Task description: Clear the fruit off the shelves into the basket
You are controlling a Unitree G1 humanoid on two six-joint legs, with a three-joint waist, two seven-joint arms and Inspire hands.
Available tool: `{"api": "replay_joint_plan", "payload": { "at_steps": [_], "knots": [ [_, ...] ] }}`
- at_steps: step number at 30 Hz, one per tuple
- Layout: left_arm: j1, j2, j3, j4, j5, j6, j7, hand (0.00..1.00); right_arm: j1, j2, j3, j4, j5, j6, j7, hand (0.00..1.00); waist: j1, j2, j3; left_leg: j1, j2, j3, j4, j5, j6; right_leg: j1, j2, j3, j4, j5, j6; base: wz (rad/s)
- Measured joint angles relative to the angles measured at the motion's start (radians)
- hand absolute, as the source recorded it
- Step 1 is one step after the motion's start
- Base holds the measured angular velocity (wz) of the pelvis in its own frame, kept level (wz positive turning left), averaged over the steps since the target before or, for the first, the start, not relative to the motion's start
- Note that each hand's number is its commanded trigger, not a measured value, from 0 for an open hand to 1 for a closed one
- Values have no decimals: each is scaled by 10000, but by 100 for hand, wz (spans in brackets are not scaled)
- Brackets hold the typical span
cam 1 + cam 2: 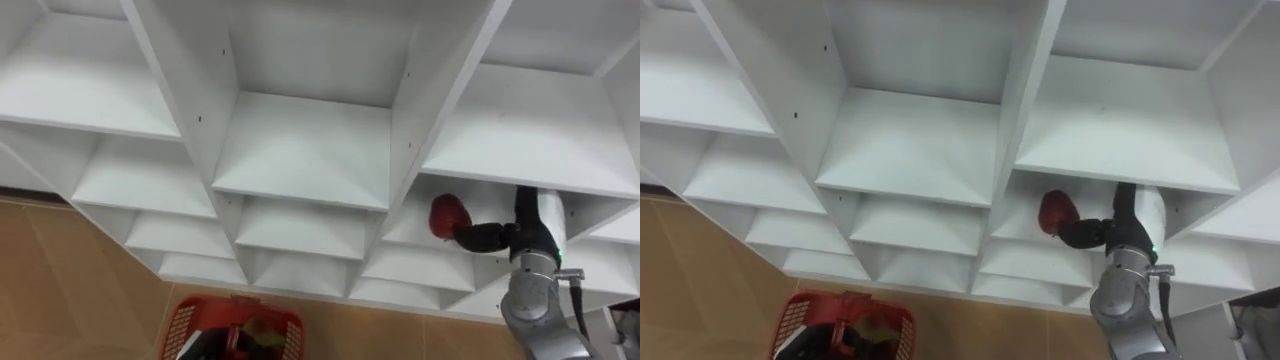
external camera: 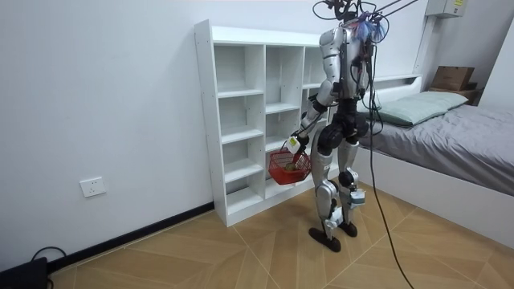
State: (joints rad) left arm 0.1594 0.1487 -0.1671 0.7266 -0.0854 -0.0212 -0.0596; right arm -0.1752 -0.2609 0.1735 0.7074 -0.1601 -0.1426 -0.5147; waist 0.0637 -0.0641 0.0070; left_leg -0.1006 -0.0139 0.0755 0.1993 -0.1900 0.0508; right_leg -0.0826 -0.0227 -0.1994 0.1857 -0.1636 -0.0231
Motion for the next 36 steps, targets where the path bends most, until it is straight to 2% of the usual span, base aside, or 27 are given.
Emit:
{"api": "replay_joint_plan", "payload": {
  "at_steps": [7,9,11,18,25,28,36],
  "knots": [
    [-176,64,80,7,93,-1,95,100,-668,-31,3,756,-106,29,-5,0,51,-55,32,-206,7,-4,63,13,-10,-189,6,9,14,14,-23,-1],
    [-412,147,80,13,111,0,105,100,-1066,-97,2,1076,-92,11,-83,0,165,-121,89,-518,16,-13,193,31,-11,-445,5,1,21,59,-75,0],
    [-567,164,73,15,119,-1,105,100,-1347,-191,1,1507,-84,13,-83,0,248,-150,103,-702,18,-76,267,32,-10,-569,6,-19,24,83,-82,8],
    [-871,191,37,413,114,0,97,100,-1989,-219,3,2234,-169,60,-66,0,380,-127,143,-1072,13,-209,378,38,-8,-833,-14,-233,39,104,-84,6],
    [-1059,199,-44,595,104,3,102,100,-2103,-220,25,2296,-200,105,91,0,539,-117,215,-1333,12,-247,389,49,-12,-1073,-21,-303,35,104,-84,2],
    [-1200,200,-165,595,111,11,107,100,-2125,-219,38,2331,-194,126,298,0,614,-63,295,-1439,9,-247,388,49,-12,-1171,-24,-324,21,104,-84,0],
    [-1524,184,-174,631,119,14,105,100,-2300,-305,90,2611,-186,141,593,0,702,-56,297,-1526,11,-228,372,51,-14,-1282,-23,-342,23,104,-84,0]
  ]
}}
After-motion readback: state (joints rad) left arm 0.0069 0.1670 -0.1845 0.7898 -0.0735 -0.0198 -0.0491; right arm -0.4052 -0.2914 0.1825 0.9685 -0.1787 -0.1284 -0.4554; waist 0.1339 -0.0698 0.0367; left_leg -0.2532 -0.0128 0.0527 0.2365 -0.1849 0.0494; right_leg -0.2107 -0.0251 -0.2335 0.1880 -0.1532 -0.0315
